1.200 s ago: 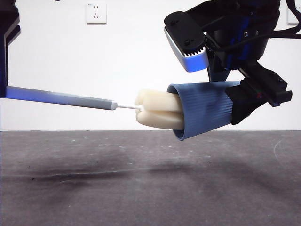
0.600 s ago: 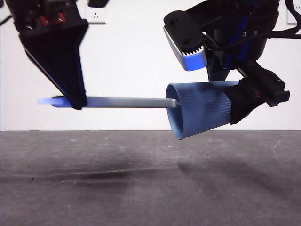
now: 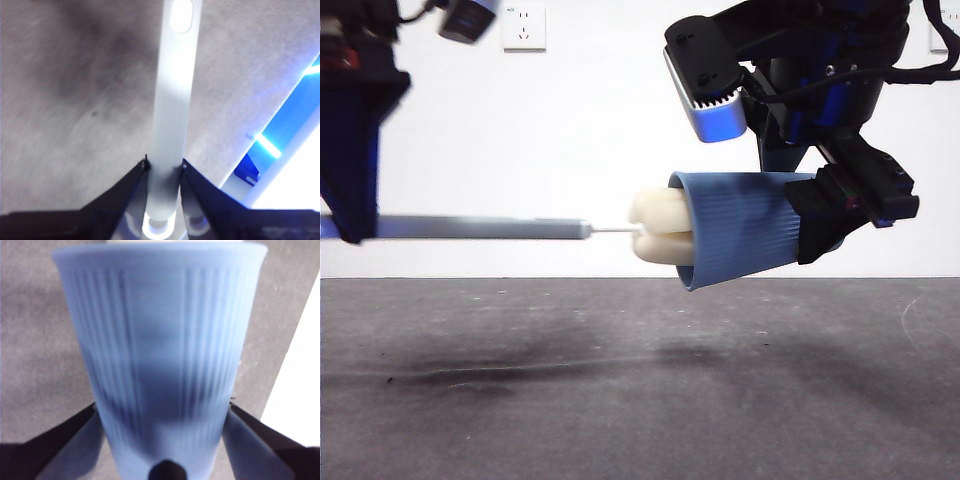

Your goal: Pick up the cup brush,pick up the cup,insert the brush into the cup,clean the cup,put the cup brush back,put the cup back to the fixed position on the table

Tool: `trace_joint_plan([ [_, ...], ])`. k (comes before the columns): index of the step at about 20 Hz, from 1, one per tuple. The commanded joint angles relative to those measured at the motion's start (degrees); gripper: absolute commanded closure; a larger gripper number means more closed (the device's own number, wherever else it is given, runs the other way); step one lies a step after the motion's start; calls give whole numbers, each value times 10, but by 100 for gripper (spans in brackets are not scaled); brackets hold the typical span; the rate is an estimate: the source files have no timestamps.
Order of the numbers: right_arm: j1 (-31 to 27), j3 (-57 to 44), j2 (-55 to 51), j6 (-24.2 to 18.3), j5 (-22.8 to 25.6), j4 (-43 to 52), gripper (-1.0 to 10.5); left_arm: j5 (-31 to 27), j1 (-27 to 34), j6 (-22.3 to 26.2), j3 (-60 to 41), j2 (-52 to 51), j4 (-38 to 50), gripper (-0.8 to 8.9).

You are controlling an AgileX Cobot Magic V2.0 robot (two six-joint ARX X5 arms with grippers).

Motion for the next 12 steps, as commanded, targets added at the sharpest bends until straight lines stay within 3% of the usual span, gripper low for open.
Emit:
trace_joint_plan([
  [1,0,1,2,24,1,-5,959,-8,18,-32,1,-27,-16,822],
  [4,0,1,2,54,1,-4,959,-8,33,-40,1,-58,-55,822],
  [7,-4,1,1,121,7,-4,959,-8,36,-61,1,-96,-83,822],
  [9,-7,1,-2,191,19,-1,959,-8,36,-95,0,-122,-76,822],
  [12,-8,1,-28,363,14,0,959,-8,36,-185,-3,-142,0,822],
])
